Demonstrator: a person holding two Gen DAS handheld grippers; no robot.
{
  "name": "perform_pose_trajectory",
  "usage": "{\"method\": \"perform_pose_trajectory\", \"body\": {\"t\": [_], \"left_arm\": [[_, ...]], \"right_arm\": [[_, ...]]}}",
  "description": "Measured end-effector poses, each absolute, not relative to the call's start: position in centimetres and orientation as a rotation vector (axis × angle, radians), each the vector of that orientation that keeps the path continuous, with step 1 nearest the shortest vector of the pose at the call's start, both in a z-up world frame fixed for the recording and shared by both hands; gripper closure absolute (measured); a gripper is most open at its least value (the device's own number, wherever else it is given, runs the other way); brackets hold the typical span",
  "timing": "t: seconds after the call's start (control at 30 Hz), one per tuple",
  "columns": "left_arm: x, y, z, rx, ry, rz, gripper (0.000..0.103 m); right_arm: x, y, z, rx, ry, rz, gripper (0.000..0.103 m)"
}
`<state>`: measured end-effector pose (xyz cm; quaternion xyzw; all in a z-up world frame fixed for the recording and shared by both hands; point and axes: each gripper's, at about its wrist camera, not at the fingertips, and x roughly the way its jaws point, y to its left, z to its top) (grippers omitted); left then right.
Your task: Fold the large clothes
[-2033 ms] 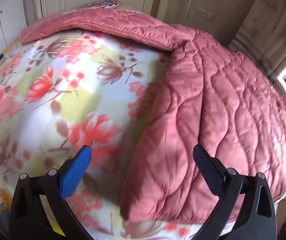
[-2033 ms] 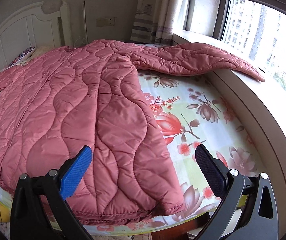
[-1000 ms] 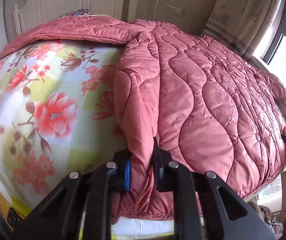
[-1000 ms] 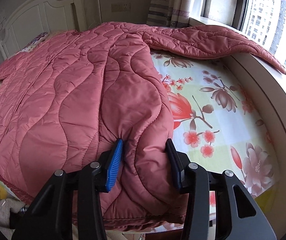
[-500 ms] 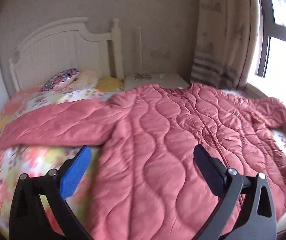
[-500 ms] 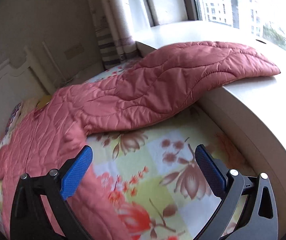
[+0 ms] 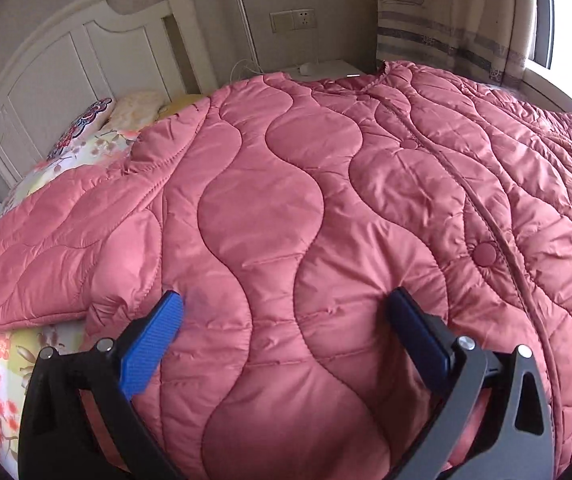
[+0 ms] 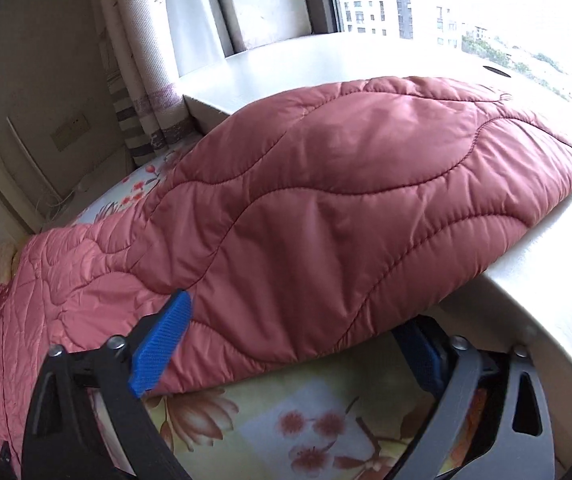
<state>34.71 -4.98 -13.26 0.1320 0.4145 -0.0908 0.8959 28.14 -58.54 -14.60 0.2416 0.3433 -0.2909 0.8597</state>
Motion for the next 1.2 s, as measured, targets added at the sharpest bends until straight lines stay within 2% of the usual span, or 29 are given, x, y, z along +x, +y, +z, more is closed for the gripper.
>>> {"method": "perform_pose_trajectory", "body": {"t": [0.13, 0.2, 0.3, 0.4, 0.53, 0.67, 0.77, 0.83, 0.87, 0.97, 1.1, 1.13, 1.17, 1.2], "left_arm": [[35.1, -3.7, -13.5, 0.197, 0.896, -0.227, 0.002], [35.2, -3.5, -13.5, 0.175, 0.904, -0.237, 0.002], [35.0, -3.8, -13.5, 0.185, 0.902, -0.233, 0.002], [35.0, -3.8, -13.5, 0.177, 0.906, -0.236, 0.002], [35.0, -3.7, -13.5, 0.175, 0.907, -0.237, 0.002], [35.1, -3.7, -13.5, 0.172, 0.908, -0.237, 0.002], [35.1, -3.7, -13.5, 0.169, 0.909, -0.239, 0.002], [35.1, -3.6, -13.5, 0.166, 0.909, -0.240, 0.002], [35.1, -3.6, -13.5, 0.165, 0.909, -0.240, 0.002], [35.1, -3.6, -13.5, 0.164, 0.909, -0.241, 0.002], [35.1, -3.7, -13.5, 0.164, 0.909, -0.241, 0.002], [35.1, -3.6, -13.6, 0.164, 0.909, -0.241, 0.002], [35.1, -3.6, -13.6, 0.164, 0.909, -0.241, 0.002], [35.1, -3.6, -13.6, 0.165, 0.909, -0.241, 0.002]], "right_arm": [[28.4, -58.9, -13.9, 0.495, 0.654, -0.643, 0.033], [28.5, -58.9, -13.3, 0.477, 0.624, -0.662, 0.050], [28.5, -59.0, -11.7, 0.436, 0.569, -0.695, 0.068], [29.0, -57.7, -8.7, 0.327, 0.502, -0.726, 0.076], [32.3, -51.2, -4.1, 0.091, 0.395, -0.647, 0.081], [36.2, -38.9, -3.0, -0.258, 0.349, -0.393, 0.081], [38.6, -29.0, -6.9, -0.576, 0.472, -0.175, 0.080], [38.7, -24.6, -10.7, -0.704, 0.564, -0.054, 0.076], [38.6, -23.5, -12.3, -0.726, 0.610, 0.002, 0.072], [38.0, -22.8, -15.5, -0.719, 0.704, 0.067, 0.071], [37.4, -26.4, -14.3, -0.508, 0.768, 0.119, 0.067], [37.5, -27.4, -13.5, -0.443, 0.772, 0.143, 0.065], [37.2, -28.5, -12.8, -0.384, 0.768, 0.167, 0.052], [36.7, -29.6, -12.1, -0.333, 0.759, 0.186, 0.032]]}}
